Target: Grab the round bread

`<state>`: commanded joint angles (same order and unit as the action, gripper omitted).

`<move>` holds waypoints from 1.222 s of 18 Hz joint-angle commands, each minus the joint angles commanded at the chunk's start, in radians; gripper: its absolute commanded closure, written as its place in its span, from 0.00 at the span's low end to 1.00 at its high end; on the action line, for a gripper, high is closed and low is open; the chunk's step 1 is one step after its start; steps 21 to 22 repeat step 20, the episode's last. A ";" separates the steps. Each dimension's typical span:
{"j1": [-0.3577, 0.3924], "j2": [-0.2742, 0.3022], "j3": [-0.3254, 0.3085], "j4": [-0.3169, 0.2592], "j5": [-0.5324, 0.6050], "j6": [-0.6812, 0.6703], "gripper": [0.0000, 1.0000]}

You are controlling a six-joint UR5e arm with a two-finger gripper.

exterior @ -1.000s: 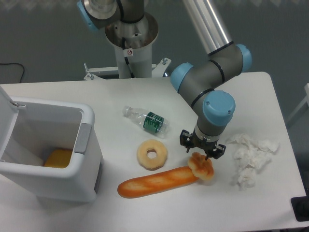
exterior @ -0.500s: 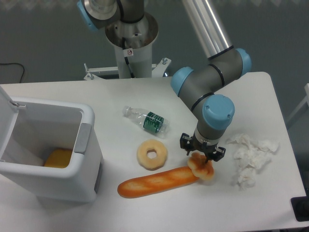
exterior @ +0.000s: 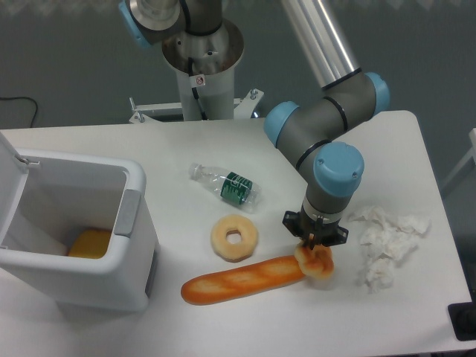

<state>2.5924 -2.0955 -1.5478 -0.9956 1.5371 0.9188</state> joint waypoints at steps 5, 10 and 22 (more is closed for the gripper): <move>0.012 0.035 0.064 -0.006 0.026 0.040 1.00; 0.043 0.032 0.211 -0.144 0.055 0.248 1.00; 0.080 0.066 0.331 -0.334 0.054 0.380 1.00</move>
